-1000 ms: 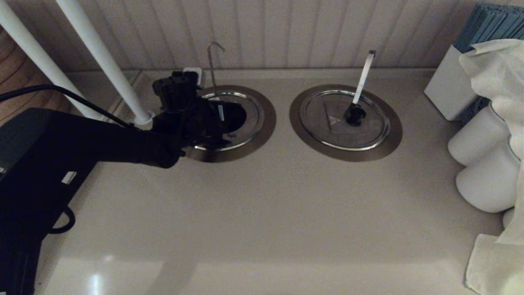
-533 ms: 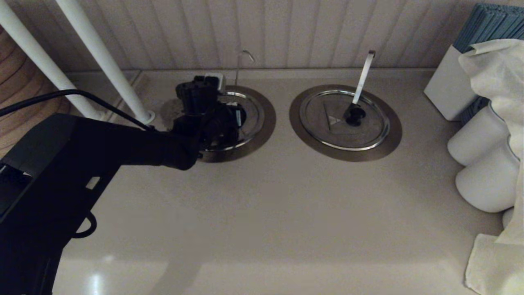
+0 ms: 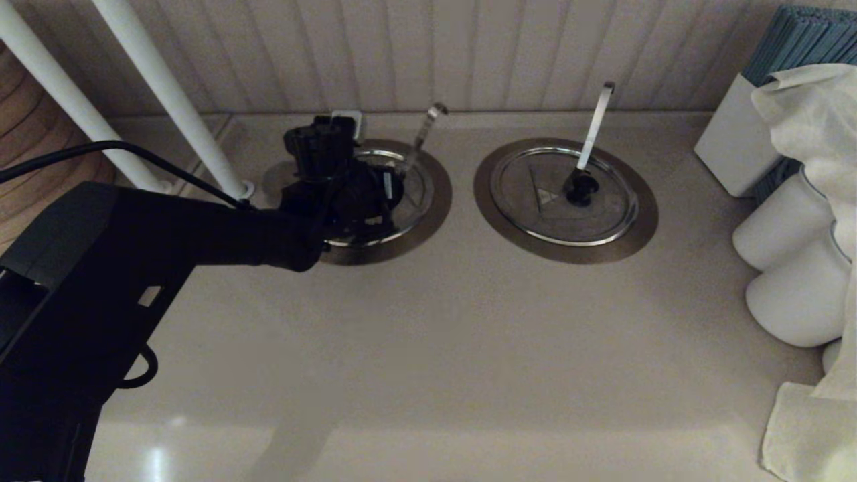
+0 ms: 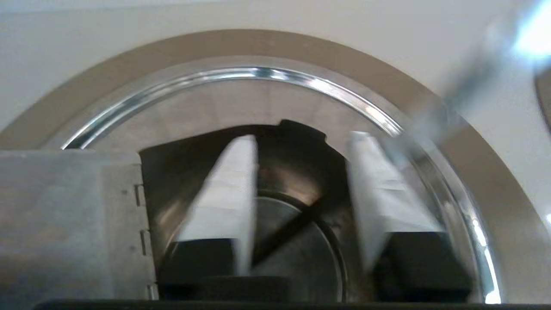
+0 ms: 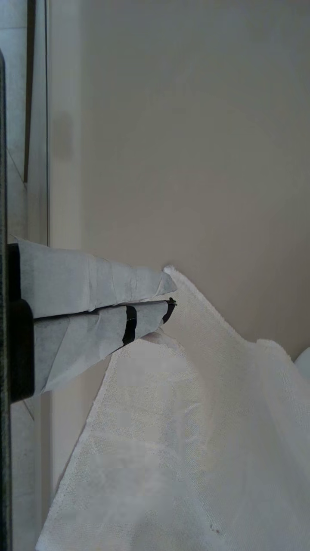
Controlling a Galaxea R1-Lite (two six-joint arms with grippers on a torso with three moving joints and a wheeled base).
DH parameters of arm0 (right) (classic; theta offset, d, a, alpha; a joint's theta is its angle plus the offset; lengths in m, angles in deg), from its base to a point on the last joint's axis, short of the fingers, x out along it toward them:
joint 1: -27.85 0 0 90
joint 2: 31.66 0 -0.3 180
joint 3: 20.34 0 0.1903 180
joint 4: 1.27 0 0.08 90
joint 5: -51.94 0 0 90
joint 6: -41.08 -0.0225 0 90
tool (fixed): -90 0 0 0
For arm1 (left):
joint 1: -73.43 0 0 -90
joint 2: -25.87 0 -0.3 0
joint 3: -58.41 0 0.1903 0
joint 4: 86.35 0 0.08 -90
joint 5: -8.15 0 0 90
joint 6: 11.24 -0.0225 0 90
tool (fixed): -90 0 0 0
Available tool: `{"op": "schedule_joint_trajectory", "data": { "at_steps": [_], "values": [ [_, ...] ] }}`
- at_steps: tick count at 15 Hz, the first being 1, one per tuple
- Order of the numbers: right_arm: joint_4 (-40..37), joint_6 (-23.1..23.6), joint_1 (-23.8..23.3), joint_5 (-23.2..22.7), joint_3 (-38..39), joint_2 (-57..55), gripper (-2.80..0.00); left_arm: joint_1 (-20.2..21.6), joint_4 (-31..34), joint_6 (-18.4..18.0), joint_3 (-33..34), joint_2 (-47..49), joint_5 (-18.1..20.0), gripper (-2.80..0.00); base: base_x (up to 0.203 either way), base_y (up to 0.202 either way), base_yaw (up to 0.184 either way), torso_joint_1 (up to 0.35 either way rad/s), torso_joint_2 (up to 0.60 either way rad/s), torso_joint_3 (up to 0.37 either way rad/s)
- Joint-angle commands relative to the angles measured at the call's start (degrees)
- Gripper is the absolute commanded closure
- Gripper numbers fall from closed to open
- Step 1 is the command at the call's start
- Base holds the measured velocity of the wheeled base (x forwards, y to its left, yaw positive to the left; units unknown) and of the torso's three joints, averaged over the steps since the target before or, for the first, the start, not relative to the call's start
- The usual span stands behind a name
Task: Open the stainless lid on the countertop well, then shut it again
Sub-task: Stir with a spoon, then close the lid
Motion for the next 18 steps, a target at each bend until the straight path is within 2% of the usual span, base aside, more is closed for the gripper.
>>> {"op": "schedule_joint_trajectory", "data": {
  "at_steps": [1, 4, 8, 11, 13, 14, 16, 18],
  "values": [
    [0.00, 0.01, 0.00, 0.00, 0.00, -0.05, 0.00, -0.03, -0.35, -0.04, -0.73, 0.03, -0.12, -2.80, 0.000, 0.000, 0.000, 0.000, 0.00, 0.000],
    [0.00, 0.00, 0.01, 0.00, 0.00, -0.04, 0.00, 0.59, -0.75, 0.04, -0.26, -0.79, -0.29, -2.80, 0.000, 0.000, 0.000, 0.000, 0.00, 0.000],
    [0.00, 0.00, 0.07, 0.00, 0.00, -0.06, 0.00, 5.28, -0.31, 0.54, 0.32, -4.46, 0.00, -2.80, 0.000, 0.000, 0.000, 0.000, 0.00, 0.000],
    [0.00, 0.00, 0.00, 0.00, 0.00, -0.06, 0.00, 7.82, -0.27, 2.14, 6.11, -9.32, 0.83, -2.80, 0.000, 0.000, 0.000, 0.000, 0.00, 0.000],
    [0.00, 0.00, 0.05, 0.00, 0.00, -0.03, 0.00, 10.97, 0.47, 4.36, 9.97, -13.26, 3.09, -2.80, 0.000, 0.000, 0.000, 0.000, 0.00, 0.000],
    [0.00, 0.00, 0.00, 0.00, 0.00, -0.06, 0.00, 12.45, 2.23, 6.17, 10.95, -14.74, 3.60, -2.80, 0.000, 0.000, 0.000, 0.000, 0.00, 0.000],
    [0.00, 0.00, 0.00, 0.00, 0.00, -0.06, 0.00, 14.21, 6.30, 14.30, 11.21, -17.19, 3.32, -2.80, 0.000, 0.000, 0.000, 0.000, 0.00, 0.000],
    [0.00, 0.00, 0.00, 0.00, 0.00, -0.06, 0.00, 15.19, 15.90, 22.95, 11.56, -20.99, 3.13, -2.80, 0.000, 0.000, 0.000, 0.000, 0.00, 0.000]
  ]
}}
